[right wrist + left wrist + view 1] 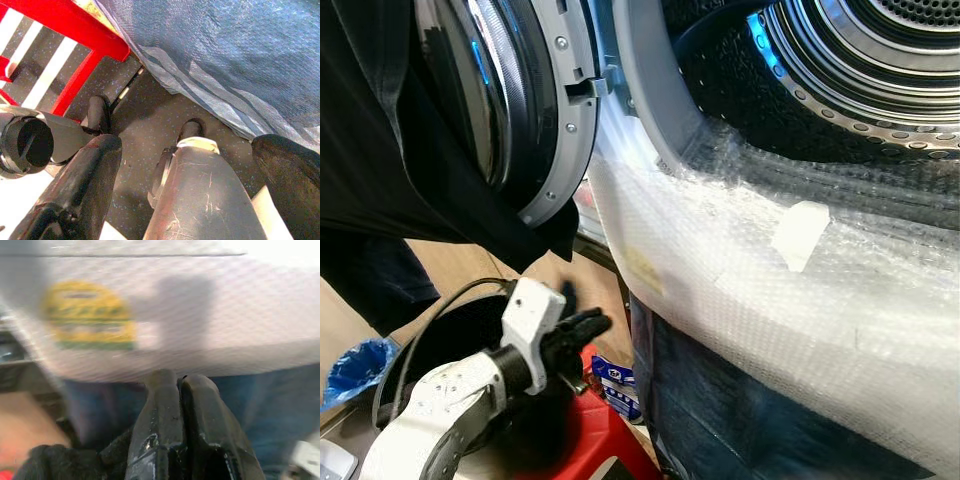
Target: Clothes washing
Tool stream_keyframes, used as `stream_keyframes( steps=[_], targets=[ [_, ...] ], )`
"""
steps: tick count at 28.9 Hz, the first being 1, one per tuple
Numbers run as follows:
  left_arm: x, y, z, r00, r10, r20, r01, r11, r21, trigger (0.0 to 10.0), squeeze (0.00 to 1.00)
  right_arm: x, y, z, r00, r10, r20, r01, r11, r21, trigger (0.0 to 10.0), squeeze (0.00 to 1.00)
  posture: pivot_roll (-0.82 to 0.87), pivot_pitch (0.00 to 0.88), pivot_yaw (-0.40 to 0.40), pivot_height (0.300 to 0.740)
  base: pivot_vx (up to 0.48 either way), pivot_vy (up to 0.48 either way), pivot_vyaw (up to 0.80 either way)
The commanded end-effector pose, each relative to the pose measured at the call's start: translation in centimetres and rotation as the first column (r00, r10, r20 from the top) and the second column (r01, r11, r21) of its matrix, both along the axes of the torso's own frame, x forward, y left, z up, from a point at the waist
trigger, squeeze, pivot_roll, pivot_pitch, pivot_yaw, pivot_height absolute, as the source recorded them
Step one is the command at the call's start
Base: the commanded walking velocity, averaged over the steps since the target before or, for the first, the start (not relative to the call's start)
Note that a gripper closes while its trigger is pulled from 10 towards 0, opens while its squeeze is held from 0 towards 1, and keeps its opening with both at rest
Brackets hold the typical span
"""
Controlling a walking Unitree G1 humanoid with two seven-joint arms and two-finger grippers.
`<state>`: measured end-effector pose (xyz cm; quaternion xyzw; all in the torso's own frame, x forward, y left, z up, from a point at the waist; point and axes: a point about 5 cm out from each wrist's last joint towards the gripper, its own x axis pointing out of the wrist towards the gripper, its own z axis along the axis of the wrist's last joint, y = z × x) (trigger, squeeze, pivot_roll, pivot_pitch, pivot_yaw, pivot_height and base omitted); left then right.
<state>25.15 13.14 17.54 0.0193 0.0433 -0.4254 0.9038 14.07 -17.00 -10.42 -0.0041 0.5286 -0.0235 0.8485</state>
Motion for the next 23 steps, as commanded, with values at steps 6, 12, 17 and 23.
stream_keyframes(
  steps=[6,12,17,23],
  targets=[
    [-0.5,-2.4,0.2,0.964,-0.255,-0.081,0.251,0.967,-0.052,0.0,0.00,-0.5,0.8,-0.2,1.000,0.003,-0.022,-0.003,1.000,0.019,10.0,0.00,0.11,0.012,0.169,0.740,0.000,0.000,0.00],
    [0.0,-3.7,-0.7,0.916,-0.385,-0.113,0.380,0.923,-0.064,0.0,0.00,-0.5,0.5,-0.2,1.000,0.000,-0.018,0.000,1.000,0.015,10.0,0.00,0.09,0.000,0.160,0.740,0.000,0.000,0.00],
    [0.3,-4.5,-1.4,0.904,-0.404,-0.137,0.397,0.915,-0.076,0.0,0.00,-0.3,0.6,-0.2,1.000,-0.001,-0.011,0.001,1.000,0.017,10.0,0.00,0.07,0.000,0.162,0.740,0.000,0.000,0.00],
    [0.5,-6.2,-2.1,0.883,-0.446,-0.145,0.435,0.895,-0.102,0.0,0.00,-0.1,0.5,-0.1,1.000,0.011,-0.009,-0.011,1.000,0.014,10.0,0.00,0.09,0.000,0.149,0.740,0.000,0.000,0.00]
  ],
)
